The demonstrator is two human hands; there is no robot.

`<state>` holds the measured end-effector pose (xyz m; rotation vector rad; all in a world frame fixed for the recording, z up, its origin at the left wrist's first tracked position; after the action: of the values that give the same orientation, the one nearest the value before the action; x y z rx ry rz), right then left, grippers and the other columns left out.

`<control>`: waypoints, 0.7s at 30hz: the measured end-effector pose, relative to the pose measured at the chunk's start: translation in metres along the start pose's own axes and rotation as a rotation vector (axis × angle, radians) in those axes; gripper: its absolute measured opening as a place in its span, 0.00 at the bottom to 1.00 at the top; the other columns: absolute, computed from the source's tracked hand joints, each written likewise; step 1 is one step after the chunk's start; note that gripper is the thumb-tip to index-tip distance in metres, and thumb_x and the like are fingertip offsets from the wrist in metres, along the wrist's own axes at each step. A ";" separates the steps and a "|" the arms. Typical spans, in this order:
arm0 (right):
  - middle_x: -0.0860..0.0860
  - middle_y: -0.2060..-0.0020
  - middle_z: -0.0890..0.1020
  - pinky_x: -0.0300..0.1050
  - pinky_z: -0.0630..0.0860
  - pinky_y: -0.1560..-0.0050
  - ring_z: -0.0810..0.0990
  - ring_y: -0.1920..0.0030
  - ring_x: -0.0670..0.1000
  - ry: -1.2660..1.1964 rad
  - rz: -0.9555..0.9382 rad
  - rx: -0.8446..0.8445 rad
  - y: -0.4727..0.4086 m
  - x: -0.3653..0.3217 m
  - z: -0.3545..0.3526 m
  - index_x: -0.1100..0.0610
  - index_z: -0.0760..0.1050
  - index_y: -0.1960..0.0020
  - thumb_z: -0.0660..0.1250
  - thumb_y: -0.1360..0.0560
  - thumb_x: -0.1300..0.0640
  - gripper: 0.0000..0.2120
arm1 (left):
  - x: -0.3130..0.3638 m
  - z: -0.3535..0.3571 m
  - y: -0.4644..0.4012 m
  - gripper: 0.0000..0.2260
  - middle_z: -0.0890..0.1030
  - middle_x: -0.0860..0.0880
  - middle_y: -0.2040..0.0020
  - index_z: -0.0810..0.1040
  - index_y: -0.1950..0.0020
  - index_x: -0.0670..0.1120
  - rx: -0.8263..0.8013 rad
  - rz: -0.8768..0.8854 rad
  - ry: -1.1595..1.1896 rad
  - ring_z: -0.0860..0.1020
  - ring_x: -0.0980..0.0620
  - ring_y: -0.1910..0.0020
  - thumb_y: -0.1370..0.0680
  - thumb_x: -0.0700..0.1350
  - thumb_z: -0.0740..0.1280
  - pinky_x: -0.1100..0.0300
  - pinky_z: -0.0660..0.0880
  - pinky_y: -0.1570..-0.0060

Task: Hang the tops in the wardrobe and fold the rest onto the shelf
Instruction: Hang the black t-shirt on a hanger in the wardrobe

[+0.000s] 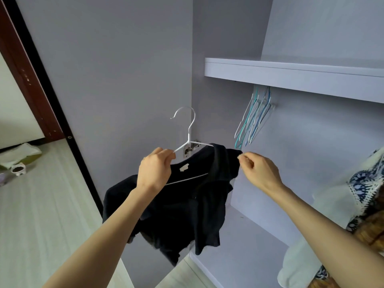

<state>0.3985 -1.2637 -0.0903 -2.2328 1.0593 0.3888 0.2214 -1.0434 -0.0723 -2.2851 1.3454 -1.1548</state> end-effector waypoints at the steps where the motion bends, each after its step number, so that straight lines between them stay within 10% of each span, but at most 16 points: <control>1: 0.53 0.55 0.79 0.49 0.72 0.55 0.77 0.56 0.58 -0.015 0.011 0.004 0.001 0.006 0.000 0.55 0.78 0.50 0.59 0.22 0.56 0.09 | 0.000 -0.003 -0.002 0.10 0.77 0.50 0.59 0.82 0.52 0.44 0.014 0.009 0.020 0.74 0.46 0.65 0.20 0.38 0.62 0.55 0.68 0.57; 7: 0.55 0.33 0.68 0.56 0.67 0.40 0.66 0.35 0.60 0.042 0.039 0.000 -0.020 0.028 -0.006 0.54 0.65 0.28 0.60 0.22 0.63 0.23 | 0.007 -0.019 -0.017 0.09 0.74 0.53 0.61 0.83 0.52 0.44 -0.001 0.102 0.101 0.69 0.57 0.69 0.20 0.41 0.62 0.55 0.67 0.57; 17: 0.56 0.60 0.78 0.47 0.67 0.58 0.76 0.54 0.61 0.339 0.189 -0.109 -0.022 0.070 -0.011 0.57 0.69 0.61 0.57 0.20 0.59 0.10 | -0.005 -0.019 -0.028 0.09 0.75 0.47 0.58 0.83 0.51 0.43 0.012 0.015 0.162 0.71 0.50 0.63 0.20 0.41 0.62 0.41 0.70 0.44; 21: 0.52 0.36 0.73 0.51 0.69 0.40 0.72 0.36 0.56 0.276 0.124 -0.146 -0.010 0.067 -0.013 0.52 0.69 0.32 0.59 0.24 0.62 0.21 | 0.007 0.008 -0.031 0.09 0.74 0.49 0.57 0.83 0.50 0.44 -0.082 0.042 0.179 0.71 0.51 0.59 0.20 0.42 0.63 0.41 0.68 0.41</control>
<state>0.4490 -1.3067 -0.1103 -2.4070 1.3558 0.2196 0.2484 -1.0334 -0.0570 -2.2417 1.5243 -1.3413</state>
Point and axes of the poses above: each hand's wrist, its own y-axis away from the middle knuckle, its own z-axis out of the palm, x = y × z, the point moved 7 cm from there along -y, towards the middle knuckle
